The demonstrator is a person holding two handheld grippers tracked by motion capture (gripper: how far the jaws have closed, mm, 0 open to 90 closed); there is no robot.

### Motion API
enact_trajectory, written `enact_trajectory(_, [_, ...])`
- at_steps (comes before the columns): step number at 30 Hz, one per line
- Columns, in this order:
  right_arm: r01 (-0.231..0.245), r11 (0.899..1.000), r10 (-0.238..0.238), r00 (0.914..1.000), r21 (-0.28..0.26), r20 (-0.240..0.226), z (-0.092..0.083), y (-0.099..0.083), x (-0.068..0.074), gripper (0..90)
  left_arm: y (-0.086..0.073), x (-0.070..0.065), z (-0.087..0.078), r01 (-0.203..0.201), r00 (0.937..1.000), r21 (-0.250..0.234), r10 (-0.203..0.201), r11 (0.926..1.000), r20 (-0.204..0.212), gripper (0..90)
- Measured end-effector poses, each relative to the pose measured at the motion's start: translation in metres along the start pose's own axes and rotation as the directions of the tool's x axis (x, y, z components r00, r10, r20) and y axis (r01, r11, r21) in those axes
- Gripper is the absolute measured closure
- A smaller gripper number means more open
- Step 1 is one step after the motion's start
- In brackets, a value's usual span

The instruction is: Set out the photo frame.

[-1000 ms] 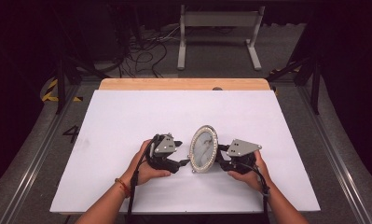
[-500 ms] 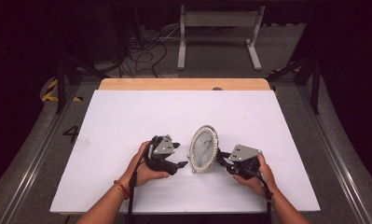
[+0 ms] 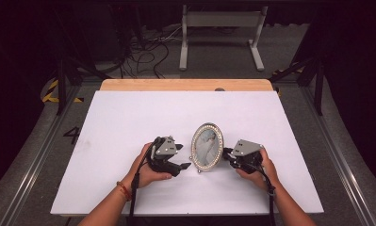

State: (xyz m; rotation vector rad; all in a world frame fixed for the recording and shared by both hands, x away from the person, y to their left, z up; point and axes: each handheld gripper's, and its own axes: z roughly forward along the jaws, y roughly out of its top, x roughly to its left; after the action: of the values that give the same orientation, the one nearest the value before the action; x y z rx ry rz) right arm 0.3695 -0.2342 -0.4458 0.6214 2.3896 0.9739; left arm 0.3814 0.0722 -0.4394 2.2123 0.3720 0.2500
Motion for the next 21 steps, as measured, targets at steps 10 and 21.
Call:
enact_trajectory(10, [-0.082, 0.997, 0.082, 0.9964, -0.008, 0.022, 0.006, -0.005, -0.006, 63.9, -0.001, 0.001, -0.001, -0.002, 0.9999, 0.001, 0.002, 1.0000, -0.017, 29.4])
enact_trajectory(21, [-0.132, 0.988, 0.131, 0.9912, -0.085, -0.020, -0.030, 0.000, 0.013, 50.4, -0.003, 0.001, -0.006, -0.001, 0.9991, 0.014, 0.001, 0.9999, -0.043, 28.7])
